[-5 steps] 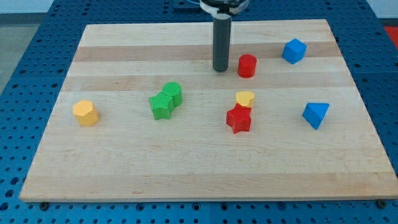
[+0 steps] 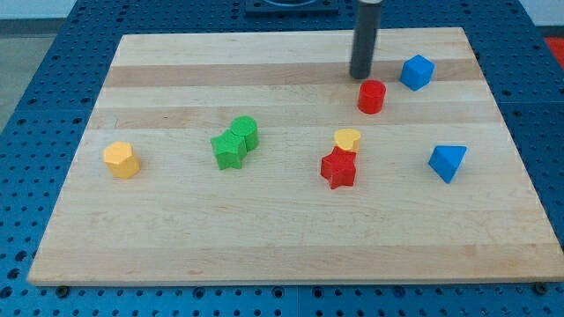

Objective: Place the red circle left to the yellow heart

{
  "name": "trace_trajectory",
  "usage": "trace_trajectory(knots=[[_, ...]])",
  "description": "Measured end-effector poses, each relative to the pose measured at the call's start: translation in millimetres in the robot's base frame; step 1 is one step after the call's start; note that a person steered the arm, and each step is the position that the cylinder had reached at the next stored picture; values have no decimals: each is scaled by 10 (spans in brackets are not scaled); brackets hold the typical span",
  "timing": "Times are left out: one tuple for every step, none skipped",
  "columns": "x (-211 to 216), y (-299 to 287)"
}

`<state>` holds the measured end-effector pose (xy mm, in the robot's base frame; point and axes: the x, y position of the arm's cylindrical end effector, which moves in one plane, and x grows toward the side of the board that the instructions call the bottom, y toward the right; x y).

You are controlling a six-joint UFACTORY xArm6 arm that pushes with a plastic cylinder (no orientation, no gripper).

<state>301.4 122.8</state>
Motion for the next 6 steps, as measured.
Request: trace_trajectory(knots=[[102,205],[307,205],[400,166],[502,45],[587,-125],[725,-280]])
